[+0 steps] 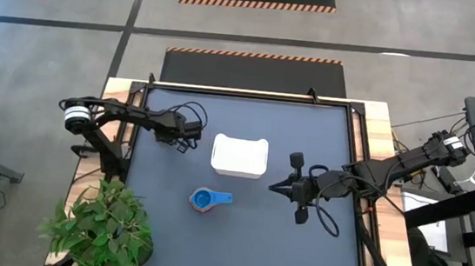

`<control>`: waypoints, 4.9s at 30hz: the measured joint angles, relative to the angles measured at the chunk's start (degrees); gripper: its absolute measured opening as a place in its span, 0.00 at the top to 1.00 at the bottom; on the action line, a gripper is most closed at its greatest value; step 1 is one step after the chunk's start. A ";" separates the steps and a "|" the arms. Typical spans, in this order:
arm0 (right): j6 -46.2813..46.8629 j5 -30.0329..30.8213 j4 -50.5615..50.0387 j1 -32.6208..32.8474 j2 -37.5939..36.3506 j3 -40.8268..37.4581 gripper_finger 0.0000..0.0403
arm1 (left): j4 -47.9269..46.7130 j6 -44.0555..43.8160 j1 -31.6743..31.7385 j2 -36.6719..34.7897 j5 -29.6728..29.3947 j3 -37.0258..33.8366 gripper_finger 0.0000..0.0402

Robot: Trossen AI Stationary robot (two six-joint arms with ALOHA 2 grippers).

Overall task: Nest measuring cups in basket
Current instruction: Stack the yellow measuring cup on the dark blue measuring cup

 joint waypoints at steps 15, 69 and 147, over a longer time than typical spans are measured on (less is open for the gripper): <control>0.01 -0.01 -0.04 0.00 0.00 0.00 0.98 | 0.44 0.59 0.00 0.00 0.04 0.00 1.00; 0.44 -0.01 -0.81 0.00 0.00 0.00 0.98 | -19.05 35.85 -28.77 -0.17 5.96 34.49 1.00; 4.44 -0.12 -0.35 0.04 0.02 -1.55 0.98 | 3.43 46.43 -51.69 0.07 9.97 22.37 1.00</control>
